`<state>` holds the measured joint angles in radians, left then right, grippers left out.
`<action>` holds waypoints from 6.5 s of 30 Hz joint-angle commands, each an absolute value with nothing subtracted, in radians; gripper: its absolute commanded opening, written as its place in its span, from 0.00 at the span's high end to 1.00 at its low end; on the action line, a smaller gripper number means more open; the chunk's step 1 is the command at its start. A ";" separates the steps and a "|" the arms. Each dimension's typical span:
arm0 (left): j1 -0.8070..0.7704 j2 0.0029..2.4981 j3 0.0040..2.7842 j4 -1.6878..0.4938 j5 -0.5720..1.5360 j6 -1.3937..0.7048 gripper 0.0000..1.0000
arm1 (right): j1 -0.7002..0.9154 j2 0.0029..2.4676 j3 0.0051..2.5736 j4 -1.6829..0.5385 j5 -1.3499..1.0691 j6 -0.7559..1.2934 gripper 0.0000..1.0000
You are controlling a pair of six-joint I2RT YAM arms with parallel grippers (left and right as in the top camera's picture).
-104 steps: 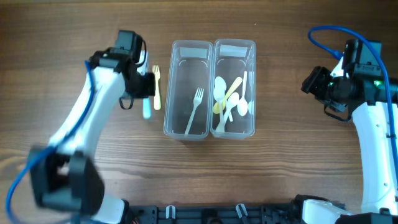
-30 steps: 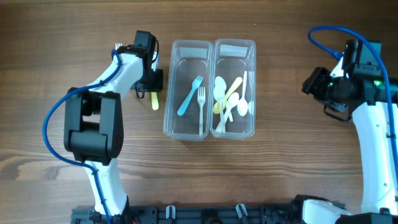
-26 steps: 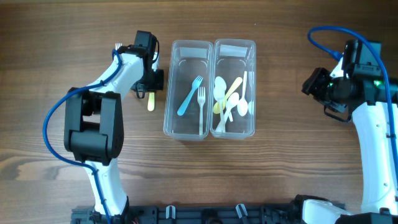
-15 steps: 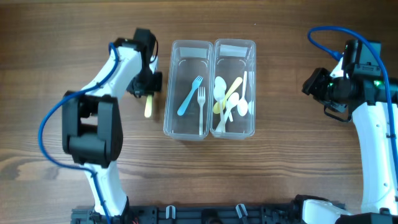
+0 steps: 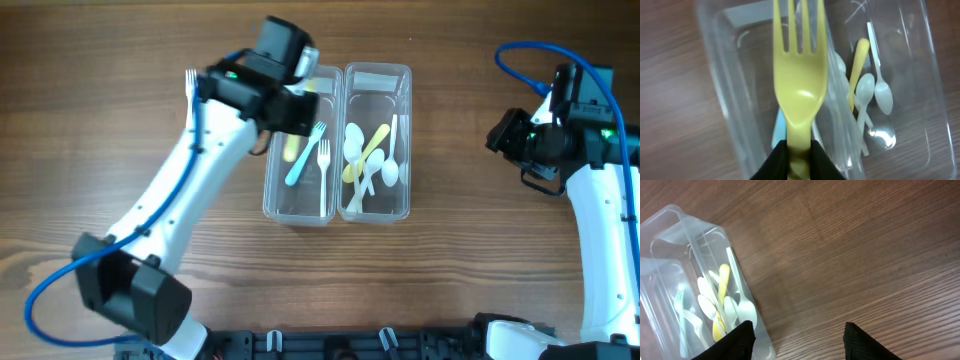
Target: Pack container
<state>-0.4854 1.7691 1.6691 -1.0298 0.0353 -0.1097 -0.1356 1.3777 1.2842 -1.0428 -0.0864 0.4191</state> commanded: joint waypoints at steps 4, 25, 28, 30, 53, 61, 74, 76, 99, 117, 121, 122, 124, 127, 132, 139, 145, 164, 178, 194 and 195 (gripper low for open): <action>-0.503 1.893 1.629 -1.026 0.006 -0.168 0.59 | -0.138 1.388 1.280 -1.040 -0.098 0.419 0.43; -0.008 1.902 1.602 -0.982 -0.099 -0.041 0.23 | -0.138 1.388 1.280 -1.023 -0.098 0.419 0.42; 0.048 1.972 1.593 -0.932 0.002 0.060 0.26 | -0.138 1.388 1.280 -1.018 -0.098 0.419 0.42; 0.070 2.022 1.593 -0.900 0.070 0.117 0.28 | -0.138 1.388 1.280 -1.014 -0.098 0.419 0.42; 0.077 2.175 1.589 -0.549 0.025 0.233 0.28 | -0.138 1.388 1.280 -1.042 -0.097 0.419 0.42; 0.077 2.211 1.589 -0.541 -0.012 0.233 0.28 | -0.138 1.388 1.280 -1.060 -0.098 0.419 0.43; 0.077 2.271 1.583 -0.576 0.029 0.232 0.39 | -0.138 1.388 1.280 -1.101 -0.098 0.419 0.45; 0.077 2.271 1.583 -0.580 0.029 0.232 0.48 | -0.138 1.388 1.280 -1.108 -0.098 0.419 0.45; -0.100 1.962 1.604 -0.860 0.041 0.168 0.96 | -0.138 1.388 1.280 -1.137 -0.098 0.419 0.49; -0.482 1.769 1.560 -0.981 0.046 -0.329 0.91 | -0.138 1.388 1.280 -1.048 -0.098 0.384 0.48; -0.514 1.816 1.556 -0.961 0.053 -0.349 0.59 | -0.138 1.367 1.283 -0.986 -0.115 0.263 0.48; -0.515 1.816 1.556 -0.958 0.054 -0.349 0.53 | -0.138 1.354 1.285 -0.978 -0.128 0.242 0.48; -0.515 1.811 1.559 -0.958 0.053 -0.349 0.44 | -0.138 1.330 1.286 -0.957 -0.150 0.212 0.45; -0.496 1.784 1.566 -0.959 0.052 -0.348 0.38 | -0.138 1.273 1.285 -0.922 -0.160 0.200 0.41; -0.434 1.676 1.618 -0.999 0.052 -0.344 0.38 | -0.138 1.153 1.285 -0.858 -0.221 0.133 0.40; -0.319 1.348 1.646 -1.033 -0.062 -0.292 0.46 | -0.138 0.949 1.285 -0.820 -0.283 0.044 0.35; -0.314 1.093 1.643 -1.090 -0.361 -0.292 0.44 | -0.138 0.869 1.285 -0.826 -0.282 0.056 0.00; -0.314 0.961 1.640 -1.299 -0.432 -0.292 0.00 | -0.138 1.008 1.285 -0.827 -0.282 0.056 0.00; -0.314 0.961 1.640 -1.299 -0.431 -0.293 0.00 | -0.138 1.113 1.325 -0.754 -0.223 0.104 0.00; -0.314 0.961 1.640 -1.299 -0.431 -0.293 0.00 | -0.138 0.719 1.368 -0.715 -0.172 -0.183 0.00; -0.314 0.960 1.637 -1.299 -0.431 -0.293 0.00 | -0.138 0.712 1.368 -0.719 -0.173 -0.181 0.00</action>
<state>-0.3164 0.9638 1.6428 -1.2991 -0.4152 -0.2977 -0.1356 0.7322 1.3624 -0.7155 -0.1894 -0.1398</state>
